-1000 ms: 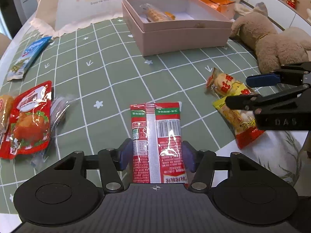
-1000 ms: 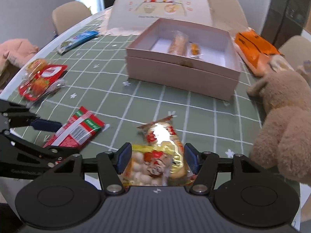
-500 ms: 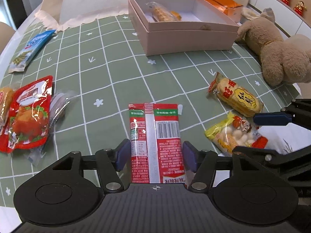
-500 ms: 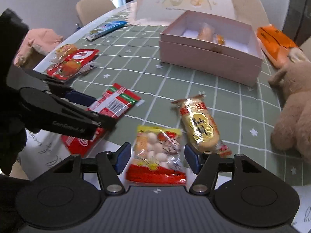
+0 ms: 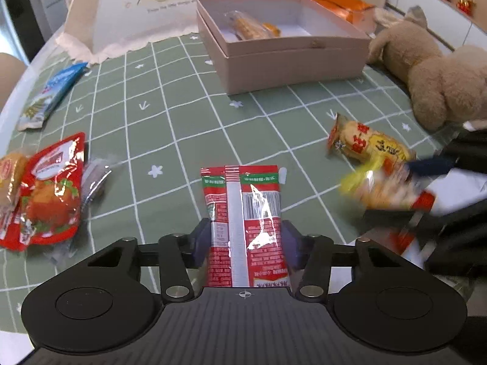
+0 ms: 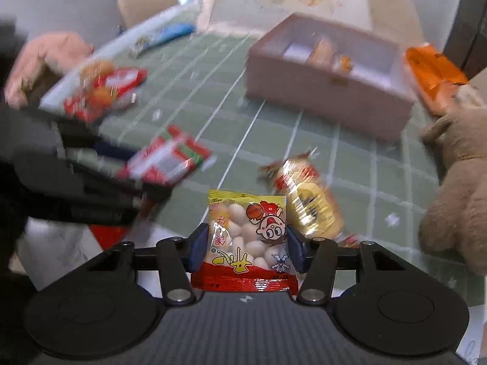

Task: Organize snacks
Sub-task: 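Lift both packs over the pink box and open both tools to drop them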

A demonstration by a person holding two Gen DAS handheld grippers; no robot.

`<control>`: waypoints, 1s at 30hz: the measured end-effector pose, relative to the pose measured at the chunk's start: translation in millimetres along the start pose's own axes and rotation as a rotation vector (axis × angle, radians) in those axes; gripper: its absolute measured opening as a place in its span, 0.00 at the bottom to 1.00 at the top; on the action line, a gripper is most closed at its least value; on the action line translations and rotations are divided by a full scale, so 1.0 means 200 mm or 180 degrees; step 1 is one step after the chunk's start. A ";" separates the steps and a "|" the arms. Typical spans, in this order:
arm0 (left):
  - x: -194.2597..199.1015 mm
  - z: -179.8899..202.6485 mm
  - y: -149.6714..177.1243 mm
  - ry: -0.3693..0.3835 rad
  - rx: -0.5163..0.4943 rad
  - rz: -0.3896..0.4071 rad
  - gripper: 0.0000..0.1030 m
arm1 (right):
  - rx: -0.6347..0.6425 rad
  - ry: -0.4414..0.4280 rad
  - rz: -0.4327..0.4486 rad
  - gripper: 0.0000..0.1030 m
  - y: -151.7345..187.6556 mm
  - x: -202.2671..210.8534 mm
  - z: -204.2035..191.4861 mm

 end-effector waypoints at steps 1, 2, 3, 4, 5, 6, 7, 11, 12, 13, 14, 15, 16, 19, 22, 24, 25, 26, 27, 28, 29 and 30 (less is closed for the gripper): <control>0.01 -0.01 -0.01 0.0034 0.0051 0.0014 0.49 | -0.0045 0.0038 0.0082 0.52 -0.03 0.04 0.04; 0.01 -0.01 -0.02 0.0087 0.0114 0.0025 0.49 | -0.0106 0.0086 0.0181 0.52 -0.07 0.09 0.08; 0.03 -0.02 -0.04 0.0149 0.0185 0.0062 0.49 | -0.0161 0.0122 0.0258 0.52 -0.10 0.14 0.11; 0.06 -0.02 -0.09 0.0208 0.0218 0.0151 0.48 | -0.0236 0.0164 0.0359 0.52 -0.13 0.19 0.15; 0.10 -0.01 -0.14 0.0258 0.0203 0.0292 0.48 | -0.0300 0.0199 0.0444 0.52 -0.16 0.23 0.19; 0.15 -0.01 -0.23 0.0294 0.0157 0.0483 0.48 | -0.0365 0.0233 0.0532 0.52 -0.19 0.28 0.23; 0.20 0.00 -0.32 0.0323 0.0117 0.0699 0.48 | -0.0419 0.0262 0.0608 0.52 -0.21 0.31 0.26; 0.32 -0.02 -0.69 0.0486 0.0219 0.1338 0.48 | -0.0557 0.0411 0.0799 0.52 -0.31 0.40 0.34; 0.32 -0.02 -0.79 0.0537 0.0256 0.1465 0.49 | -0.0582 0.0438 0.0852 0.52 -0.33 0.41 0.35; 0.31 -0.01 -0.87 0.0558 0.0276 0.1581 0.49 | -0.0606 0.0442 0.0889 0.52 -0.35 0.43 0.35; 0.29 0.00 -0.96 0.0570 0.0326 0.1696 0.49 | -0.0641 0.0439 0.0914 0.52 -0.37 0.43 0.35; 0.25 0.01 -1.05 0.0647 0.0432 0.1784 0.50 | -0.0673 0.0437 0.0920 0.52 -0.39 0.43 0.35; 0.19 0.00 -1.13 0.0816 0.0581 0.1800 0.52 | -0.0694 0.0441 0.0914 0.52 -0.40 0.43 0.35; 0.00 -0.03 -1.27 0.1100 0.0974 0.1507 0.51 | -0.0639 0.0565 0.0883 0.52 -0.43 0.45 0.35; 0.01 -0.10 -1.22 0.1111 0.1122 0.1586 0.51 | -0.0586 0.0687 0.0910 0.52 -0.43 0.49 0.37; 0.05 -0.16 -1.13 0.1049 0.1118 0.1629 0.51 | -0.0648 0.0720 0.0936 0.52 -0.45 0.50 0.42; 0.07 -0.21 -1.09 0.1024 0.1140 0.1616 0.51 | -0.0690 0.0742 0.0950 0.52 -0.47 0.49 0.45; 0.08 -0.25 -1.04 0.0997 0.1183 0.1594 0.51 | -0.0721 0.0765 0.0964 0.52 -0.49 0.48 0.48; 0.09 -0.30 -0.98 0.0952 0.1260 0.1552 0.51 | -0.0756 0.0779 0.0987 0.52 -0.52 0.47 0.51; 0.08 -0.34 -0.95 0.0915 0.1322 0.1501 0.51 | -0.0790 0.0779 0.1017 0.52 -0.55 0.46 0.53; 0.06 -0.38 -0.92 0.0881 0.1362 0.1443 0.51 | -0.0805 0.0775 0.1063 0.52 -0.61 0.44 0.55; 0.06 -0.43 -0.88 0.0832 0.1383 0.1380 0.51 | -0.0801 0.0760 0.1123 0.53 -0.67 0.42 0.56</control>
Point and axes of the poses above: each gripper's, at about its wrist camera, not at the fingertips, and x roughly against the way its jaws point, z to its right, y to its underside, the point moved 3 cm from there along -x, roughly the way its jaws point, and after that the axes turned 6 degrees about z, right-handed, at the moved point
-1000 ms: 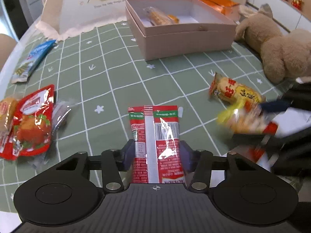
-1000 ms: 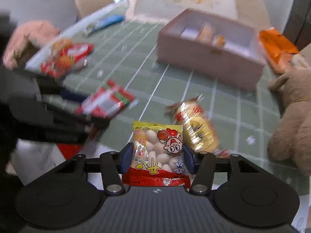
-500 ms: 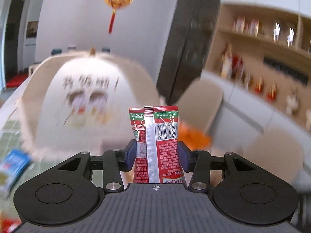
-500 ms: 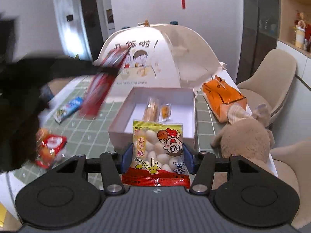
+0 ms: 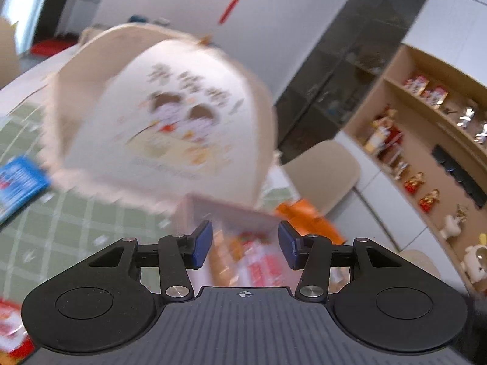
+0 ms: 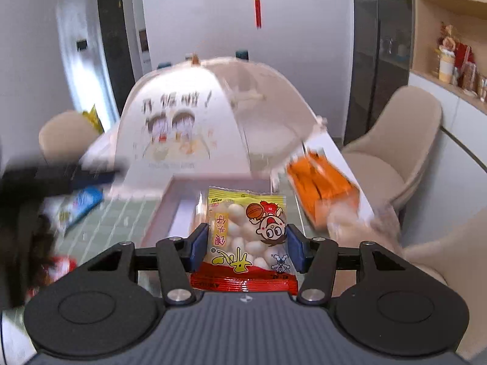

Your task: Organize snacks

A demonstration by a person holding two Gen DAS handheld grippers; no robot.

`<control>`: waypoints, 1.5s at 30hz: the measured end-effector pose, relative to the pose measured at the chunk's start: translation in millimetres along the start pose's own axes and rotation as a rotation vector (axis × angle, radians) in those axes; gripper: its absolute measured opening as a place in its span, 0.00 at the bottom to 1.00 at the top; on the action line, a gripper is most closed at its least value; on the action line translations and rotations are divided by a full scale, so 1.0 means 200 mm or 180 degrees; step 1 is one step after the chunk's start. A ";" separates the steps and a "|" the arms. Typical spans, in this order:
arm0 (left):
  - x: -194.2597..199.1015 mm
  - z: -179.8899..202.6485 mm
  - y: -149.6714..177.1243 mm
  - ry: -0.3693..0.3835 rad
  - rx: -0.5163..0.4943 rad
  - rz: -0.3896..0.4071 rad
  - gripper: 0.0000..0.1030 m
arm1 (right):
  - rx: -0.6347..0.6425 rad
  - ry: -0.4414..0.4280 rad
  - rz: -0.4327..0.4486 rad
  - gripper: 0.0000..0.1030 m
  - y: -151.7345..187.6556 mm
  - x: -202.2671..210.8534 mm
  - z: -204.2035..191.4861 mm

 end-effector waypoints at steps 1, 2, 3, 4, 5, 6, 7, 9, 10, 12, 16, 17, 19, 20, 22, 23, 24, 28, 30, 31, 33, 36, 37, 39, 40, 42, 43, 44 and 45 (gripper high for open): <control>0.02 -0.05 0.01 -0.0071 -0.0004 -0.0028 0.51 | -0.0017 -0.0052 0.0072 0.58 -0.05 -0.05 -0.01; 0.04 -0.11 0.00 -0.0150 -0.0017 -0.0039 0.51 | -0.0064 -0.0117 0.0109 0.73 -0.10 -0.12 -0.01; 0.06 -0.16 -0.01 -0.0246 -0.0032 -0.0027 0.51 | -0.0121 -0.0150 0.0058 0.76 -0.14 -0.19 -0.01; 0.09 -0.23 -0.03 -0.0354 -0.0048 0.0012 0.51 | -0.0188 -0.0147 -0.0027 0.76 -0.18 -0.27 -0.01; 0.12 -0.29 -0.05 -0.0450 -0.0066 0.0056 0.51 | -0.0259 -0.0141 -0.0112 0.76 -0.20 -0.33 -0.02; 0.15 -0.37 -0.08 -0.0595 -0.0092 0.0119 0.51 | -0.0327 -0.0168 -0.0159 0.76 -0.21 -0.38 -0.03; 0.17 -0.46 -0.11 -0.0770 -0.0106 0.0171 0.51 | -0.0384 -0.0208 -0.0208 0.76 -0.20 -0.40 -0.05; 0.17 -0.66 -0.16 -0.1049 -0.0034 0.0144 0.51 | -0.0406 -0.0413 -0.0251 0.76 -0.17 -0.41 -0.11; 0.14 -0.78 -0.18 -0.1180 0.0069 0.0059 0.51 | -0.0384 -0.0507 -0.0301 0.76 -0.14 -0.43 -0.15; 0.08 -0.99 -0.20 -0.1432 0.0263 -0.0006 0.51 | -0.0241 -0.0615 -0.0440 0.76 -0.06 -0.45 -0.26; -0.02 -1.30 -0.30 -0.1816 0.0389 0.0164 0.51 | 0.0241 -0.0651 -0.0755 0.76 0.12 -0.50 -0.44; -0.05 -1.36 -0.33 -0.1849 0.0387 0.0212 0.51 | 0.0348 -0.0670 -0.0842 0.76 0.17 -0.50 -0.47; -0.14 -1.47 -0.37 -0.1868 0.0393 0.0123 0.51 | 0.0472 -0.0689 -0.1009 0.76 0.25 -0.51 -0.49; -0.19 -1.51 -0.38 -0.1856 0.0386 0.0007 0.51 | 0.0507 -0.0692 -0.1099 0.76 0.30 -0.51 -0.50; -0.27 -1.56 -0.36 -0.1765 0.0373 -0.0217 0.47 | 0.0537 -0.0671 -0.1243 0.76 0.36 -0.52 -0.49; -0.27 -1.54 -0.36 -0.1725 0.0265 -0.0187 0.45 | 0.0532 -0.0669 -0.1279 0.76 0.38 -0.51 -0.49; -0.27 -1.53 -0.34 -0.1632 0.0221 -0.0279 0.43 | 0.0516 -0.0684 -0.1297 0.76 0.40 -0.50 -0.48; -0.25 -1.33 -0.22 -0.1349 -0.0154 -0.0539 0.42 | 0.0398 -0.0736 -0.1298 0.76 0.43 -0.52 -0.48; -0.22 -1.19 -0.12 -0.1227 -0.0395 -0.0639 0.40 | 0.0399 -0.0732 -0.1266 0.76 0.43 -0.52 -0.49; -0.19 -1.12 -0.07 -0.1160 -0.0437 -0.0684 0.39 | 0.0405 -0.0743 -0.1253 0.76 0.43 -0.52 -0.51; -0.13 -1.02 0.04 -0.1044 -0.0342 -0.0773 0.38 | 0.0410 -0.0805 -0.1238 0.76 0.44 -0.53 -0.55; -0.03 -0.89 0.20 -0.0884 0.0014 -0.0851 0.37 | 0.0459 -0.0898 -0.1188 0.76 0.45 -0.52 -0.63; -0.01 -0.86 0.24 -0.0852 0.0119 -0.0852 0.36 | 0.0477 -0.0917 -0.1163 0.76 0.45 -0.52 -0.65; 0.04 -0.83 0.32 -0.0729 0.0435 -0.0876 0.35 | 0.0498 -0.0984 -0.1122 0.76 0.47 -0.51 -0.71; 0.07 -0.81 0.36 -0.0623 0.0630 -0.0920 0.35 | 0.0500 -0.1028 -0.1124 0.76 0.48 -0.51 -0.73; 0.11 -0.79 0.41 -0.0446 0.0871 -0.1018 0.35 | 0.0496 -0.1113 -0.1192 0.76 0.52 -0.52 -0.80; 0.14 -0.77 0.42 -0.0401 0.0887 -0.1009 0.35 | 0.0501 -0.1140 -0.1218 0.76 0.54 -0.52 -0.83; 0.19 -0.76 0.40 -0.0401 0.0855 -0.0959 0.35 | 0.0517 -0.1175 -0.1233 0.76 0.56 -0.52 -0.86; 0.25 -0.75 0.37 -0.0430 0.0780 -0.0849 0.35 | 0.0536 -0.1205 -0.1236 0.76 0.57 -0.51 -0.89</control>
Point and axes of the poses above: each gripper's, at about its wrist camera, not at the fingertips, and x roughly against the way its jaws point, z to its right, y to its underside, the point moved 3 cm from there along -x, roughly the way its jaws point, and after that the axes turned 6 degrees about z, right-handed, at the moved point
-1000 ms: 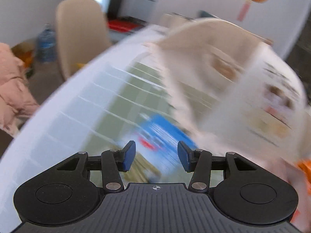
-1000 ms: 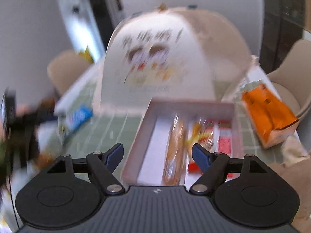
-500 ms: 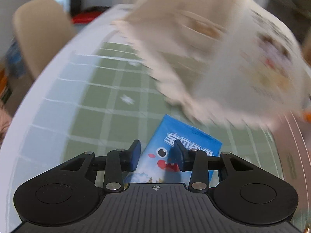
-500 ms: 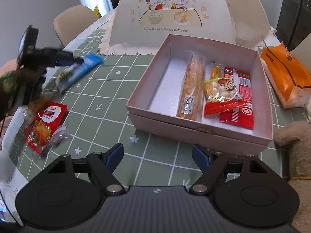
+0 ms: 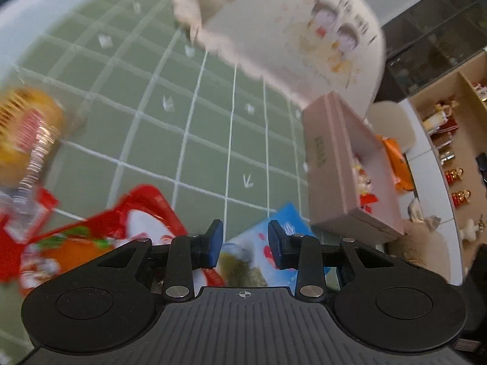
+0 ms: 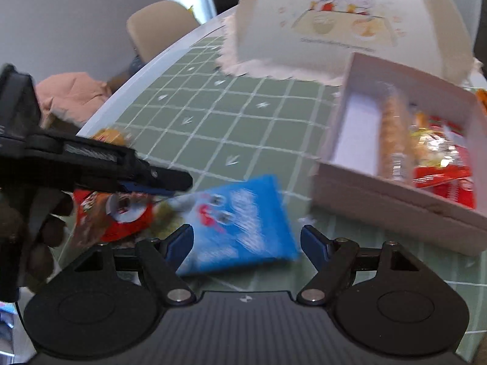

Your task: Organize snacks

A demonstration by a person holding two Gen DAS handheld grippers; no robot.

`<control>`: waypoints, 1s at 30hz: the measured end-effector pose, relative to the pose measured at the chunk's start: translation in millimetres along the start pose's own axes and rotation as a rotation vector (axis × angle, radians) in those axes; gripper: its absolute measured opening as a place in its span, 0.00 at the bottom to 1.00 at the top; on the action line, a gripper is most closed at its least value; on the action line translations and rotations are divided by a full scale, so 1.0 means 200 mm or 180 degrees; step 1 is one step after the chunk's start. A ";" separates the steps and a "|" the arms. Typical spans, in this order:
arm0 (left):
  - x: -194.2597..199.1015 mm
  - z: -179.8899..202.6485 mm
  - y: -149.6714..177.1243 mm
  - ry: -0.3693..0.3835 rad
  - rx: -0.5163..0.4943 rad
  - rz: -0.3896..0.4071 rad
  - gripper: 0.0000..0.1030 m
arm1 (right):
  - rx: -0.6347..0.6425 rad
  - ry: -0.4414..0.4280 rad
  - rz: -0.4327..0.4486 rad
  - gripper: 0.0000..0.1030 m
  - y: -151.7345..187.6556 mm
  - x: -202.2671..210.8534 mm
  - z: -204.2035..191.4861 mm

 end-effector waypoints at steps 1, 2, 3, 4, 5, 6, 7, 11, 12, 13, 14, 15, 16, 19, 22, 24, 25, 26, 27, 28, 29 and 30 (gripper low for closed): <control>0.07 0.00 -0.02 -0.0043 -0.0074 0.0152 0.35 | 0.0031 -0.0029 0.0001 0.76 0.01 0.00 -0.03; 0.14 -0.01 -0.05 -0.0125 -0.0148 0.0329 0.35 | 0.0059 -0.0049 0.0003 0.76 0.01 -0.01 -0.05; 0.22 -0.04 -0.09 -0.0276 -0.0233 0.0551 0.35 | 0.0090 -0.0061 0.0008 0.76 0.01 0.00 -0.06; 0.30 -0.07 -0.13 -0.0477 -0.0302 0.0766 0.35 | 0.0118 -0.0068 0.0023 0.76 0.02 0.01 -0.08; 0.35 -0.11 -0.16 -0.0655 -0.0314 0.0901 0.35 | 0.0140 -0.0070 0.0039 0.76 0.02 0.01 -0.09; 0.39 -0.18 -0.19 -0.0880 -0.0258 0.0987 0.36 | 0.0142 -0.0072 0.0050 0.76 0.03 0.02 -0.09; 0.41 -0.25 -0.22 -0.1116 -0.0126 0.0993 0.36 | 0.0131 -0.0076 0.0056 0.76 0.03 0.03 -0.09; 0.41 -0.39 -0.24 -0.1463 0.0063 0.0952 0.36 | 0.0079 -0.0032 0.0067 0.76 0.06 0.07 -0.08; 0.38 -0.38 -0.23 -0.1471 -0.0105 0.0910 0.36 | 0.0077 -0.0009 0.0061 0.76 0.06 0.07 -0.07; 0.34 -0.36 -0.22 -0.1488 -0.0281 0.0802 0.36 | 0.0084 0.0021 0.0052 0.76 0.07 0.08 -0.06; 0.28 -0.33 -0.21 -0.1483 -0.0536 0.0605 0.39 | 0.0106 0.0058 0.0042 0.76 0.08 0.09 -0.06; 0.22 -0.28 -0.18 -0.1454 -0.0894 0.0440 0.53 | 0.0136 0.0092 0.0035 0.76 0.10 0.10 -0.05; 0.17 -0.23 -0.15 -0.1461 -0.1263 0.0274 0.63 | 0.0168 0.0131 0.0036 0.76 0.11 0.12 -0.04; 0.08 -0.15 -0.04 -0.1567 -0.2031 -0.0064 0.77 | 0.0222 0.0263 0.0025 0.76 0.15 0.15 0.01; 0.09 -0.15 -0.04 -0.1465 -0.2023 -0.0017 0.77 | 0.0178 0.0370 -0.0003 0.76 0.18 0.19 0.08; 0.12 -0.20 -0.09 -0.1416 -0.1692 0.0084 0.75 | 0.0126 0.0438 -0.0012 0.76 0.20 0.21 0.12; 0.13 -0.22 -0.12 -0.1459 -0.1535 0.0129 0.74 | 0.0093 0.0461 -0.0018 0.76 0.21 0.22 0.14; 0.14 -0.25 -0.14 -0.1479 -0.1399 0.0150 0.74 | 0.0042 0.0470 -0.0032 0.76 0.21 0.22 0.16; 0.14 -0.29 -0.17 -0.1475 -0.1249 0.0144 0.74 | 0.0010 0.0458 -0.0042 0.76 0.21 0.22 0.17; 0.13 -0.32 -0.19 -0.1474 -0.1111 0.0108 0.74 | -0.0002 0.0426 -0.0045 0.76 0.21 0.23 0.16; 0.12 -0.36 -0.19 -0.1444 -0.0979 0.0073 0.76 | 0.0029 0.0395 -0.0033 0.76 0.20 0.23 0.14; 0.13 -0.37 -0.20 -0.1399 -0.0933 0.0171 0.75 | 0.0097 0.0358 -0.0012 0.76 0.18 0.23 0.11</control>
Point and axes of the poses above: each gripper's, at about its wrist camera, not at the fingertips, and x roughly against the way its jaws point, z to its right, y to its underside, the point moved 3 cm from there along -x, roughly the way its jaws point, and after that the axes turned 6 degrees about z, right-handed, at the moved point
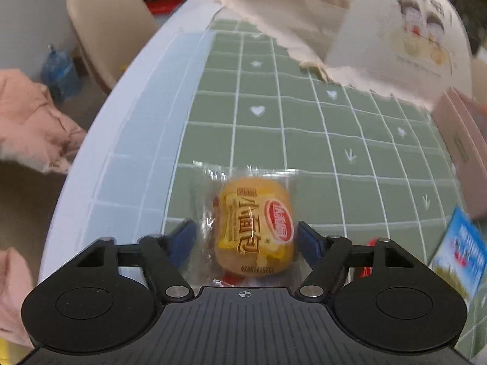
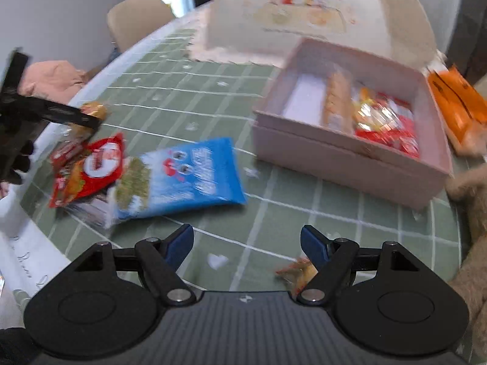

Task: Organize snacks
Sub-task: 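Grasp the round yellow cake pack with the left tool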

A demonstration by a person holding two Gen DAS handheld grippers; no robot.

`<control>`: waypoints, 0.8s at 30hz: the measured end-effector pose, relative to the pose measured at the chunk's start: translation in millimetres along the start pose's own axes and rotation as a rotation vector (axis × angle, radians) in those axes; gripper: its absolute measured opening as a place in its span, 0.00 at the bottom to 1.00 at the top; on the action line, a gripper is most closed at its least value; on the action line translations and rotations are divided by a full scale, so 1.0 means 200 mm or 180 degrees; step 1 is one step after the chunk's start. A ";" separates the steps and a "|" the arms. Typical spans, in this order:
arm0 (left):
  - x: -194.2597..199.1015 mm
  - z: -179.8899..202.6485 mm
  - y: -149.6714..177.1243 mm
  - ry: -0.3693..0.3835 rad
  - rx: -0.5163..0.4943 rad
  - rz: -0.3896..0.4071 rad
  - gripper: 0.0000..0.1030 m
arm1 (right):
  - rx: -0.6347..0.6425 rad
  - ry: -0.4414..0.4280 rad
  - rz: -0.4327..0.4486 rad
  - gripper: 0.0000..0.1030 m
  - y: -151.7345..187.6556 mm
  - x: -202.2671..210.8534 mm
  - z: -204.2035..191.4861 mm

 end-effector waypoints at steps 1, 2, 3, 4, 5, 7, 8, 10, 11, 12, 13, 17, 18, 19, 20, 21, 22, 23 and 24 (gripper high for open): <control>-0.01 -0.01 -0.01 0.0003 0.0064 0.0022 0.75 | 0.0086 -0.0056 0.0029 0.76 -0.02 0.00 -0.05; 0.00 -0.02 -0.02 0.0007 0.0138 0.0039 0.73 | 0.0195 -0.0140 0.0058 0.76 -0.04 0.00 -0.11; 0.01 -0.04 -0.02 0.0027 0.0237 0.0050 0.68 | 0.0319 -0.0226 0.0084 0.76 -0.06 -0.01 -0.18; 0.02 -0.05 -0.02 0.0101 0.0331 0.0045 0.61 | 0.0459 -0.0305 0.0116 0.76 -0.08 -0.01 -0.25; 0.05 -0.07 0.00 0.0186 0.0435 0.0066 0.60 | 0.0638 -0.0375 0.0167 0.76 -0.10 -0.02 -0.34; 0.13 -0.09 0.04 0.0235 0.0553 0.0126 0.58 | 0.0939 -0.0472 0.0290 0.76 -0.13 -0.04 -0.49; 0.19 -0.11 0.07 0.0245 0.0624 0.0138 0.58 | 0.1092 -0.0519 0.0372 0.76 -0.15 -0.06 -0.57; 0.27 -0.15 0.16 0.0388 0.0842 0.0117 0.57 | 0.1300 -0.0597 0.0500 0.76 -0.18 -0.10 -0.71; 0.31 -0.17 0.20 0.0454 0.0979 0.0130 0.57 | 0.1364 -0.0686 0.0528 0.76 -0.19 -0.13 -0.77; 0.36 -0.20 0.23 0.0465 0.1095 0.0161 0.57 | 0.1397 -0.0784 0.0521 0.76 -0.20 -0.16 -0.83; 0.42 -0.23 0.26 0.0434 0.1214 0.0216 0.57 | 0.1415 -0.0875 0.0511 0.76 -0.22 -0.20 -0.87; 0.62 -0.34 0.35 0.0173 0.1605 0.0476 0.57 | 0.1370 -0.1263 0.0537 0.76 -0.28 -0.38 -1.05; 0.66 -0.36 0.37 0.0130 0.1680 0.0515 0.57 | 0.1330 -0.1309 0.0497 0.76 -0.29 -0.44 -1.09; 0.70 -0.37 0.39 0.0118 0.1740 0.0537 0.57 | 0.1271 -0.1321 0.0426 0.76 -0.31 -0.51 -1.13; 0.73 -0.38 0.41 0.0118 0.1799 0.0550 0.57 | 0.1226 -0.1315 0.0365 0.76 -0.32 -0.57 -1.15; 0.75 -0.38 0.44 0.0131 0.1850 0.0557 0.57 | 0.1206 -0.1286 0.0289 0.76 -0.33 -0.63 -1.18; 0.77 -0.39 0.45 0.0145 0.1887 0.0551 0.57 | 0.1206 -0.1235 0.0200 0.77 -0.34 -0.69 -1.19; 0.77 -0.39 0.47 0.0143 0.1910 0.0542 0.57 | 0.1239 -0.1209 0.0173 0.75 -0.34 -0.73 -1.21; 0.78 -0.39 0.48 0.0132 0.1930 0.0535 0.57 | 0.1363 -0.1200 0.0208 0.72 -0.34 -0.73 -1.24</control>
Point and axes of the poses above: each gripper's, at about its wrist camera, not at the fingertips, and x roughly against the way its jaws point, z to its right, y to its underside, the point moved 3 cm from there along -x, roughly the way its jaws point, and after that the axes turned 6 degrees about z, right-handed, at the moved point
